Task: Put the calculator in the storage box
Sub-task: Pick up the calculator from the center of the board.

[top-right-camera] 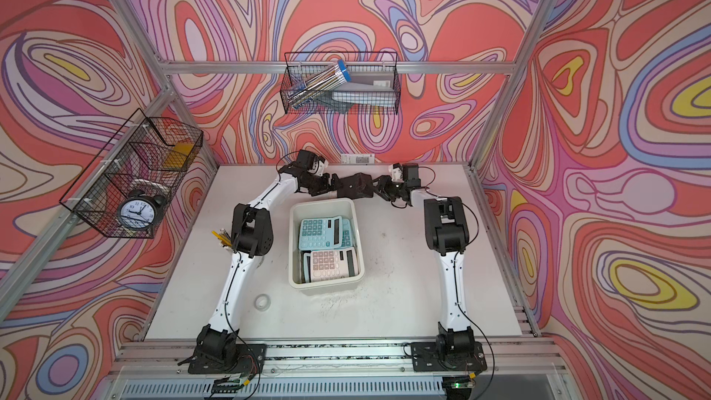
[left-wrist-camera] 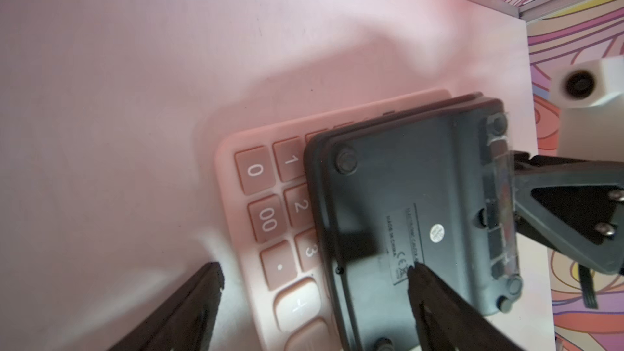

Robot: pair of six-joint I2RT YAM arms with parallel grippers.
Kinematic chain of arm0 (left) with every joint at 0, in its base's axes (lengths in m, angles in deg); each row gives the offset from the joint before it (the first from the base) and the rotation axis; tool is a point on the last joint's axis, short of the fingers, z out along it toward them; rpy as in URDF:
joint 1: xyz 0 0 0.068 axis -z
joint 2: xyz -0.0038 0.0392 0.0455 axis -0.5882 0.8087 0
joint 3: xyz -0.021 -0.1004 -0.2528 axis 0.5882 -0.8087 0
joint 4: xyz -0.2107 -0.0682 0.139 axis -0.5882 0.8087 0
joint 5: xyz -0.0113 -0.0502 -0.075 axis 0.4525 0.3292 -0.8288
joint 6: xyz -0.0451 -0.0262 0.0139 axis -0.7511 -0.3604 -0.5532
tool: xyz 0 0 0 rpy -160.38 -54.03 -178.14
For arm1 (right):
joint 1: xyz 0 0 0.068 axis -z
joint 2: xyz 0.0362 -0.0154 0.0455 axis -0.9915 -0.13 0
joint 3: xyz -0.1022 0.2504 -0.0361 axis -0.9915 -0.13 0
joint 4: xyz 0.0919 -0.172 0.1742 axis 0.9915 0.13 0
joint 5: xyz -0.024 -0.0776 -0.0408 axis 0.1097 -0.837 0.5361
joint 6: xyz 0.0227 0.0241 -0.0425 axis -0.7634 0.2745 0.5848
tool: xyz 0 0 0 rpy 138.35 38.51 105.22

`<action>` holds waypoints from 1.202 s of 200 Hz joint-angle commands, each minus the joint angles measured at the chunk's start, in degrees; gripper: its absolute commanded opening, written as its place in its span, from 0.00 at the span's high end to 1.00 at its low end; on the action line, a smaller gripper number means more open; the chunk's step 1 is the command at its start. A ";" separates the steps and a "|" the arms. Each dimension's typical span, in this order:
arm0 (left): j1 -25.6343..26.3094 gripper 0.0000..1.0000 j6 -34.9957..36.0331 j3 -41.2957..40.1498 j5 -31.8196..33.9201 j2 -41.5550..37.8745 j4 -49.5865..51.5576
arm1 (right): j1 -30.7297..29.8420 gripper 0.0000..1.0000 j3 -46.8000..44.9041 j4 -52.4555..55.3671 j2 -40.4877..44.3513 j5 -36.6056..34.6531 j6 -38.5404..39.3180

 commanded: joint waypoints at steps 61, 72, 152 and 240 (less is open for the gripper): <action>3.62 0.23 3.30 -0.89 -8.74 -1.42 -1.92 | -0.96 0.54 -21.00 -5.53 14.72 -0.94 0.99; 4.29 0.23 3.90 -2.52 -9.41 -2.43 -2.42 | -0.98 0.54 -23.32 -4.71 16.69 -1.79 1.71; 8.35 0.26 8.22 -8.30 -9.71 -7.05 0.04 | 1.97 0.50 -33.04 4.91 29.09 -10.49 6.15; 5.42 0.07 9.39 -7.08 1.58 -10.51 2.62 | 4.47 0.31 -20.34 5.95 16.24 -7.95 5.68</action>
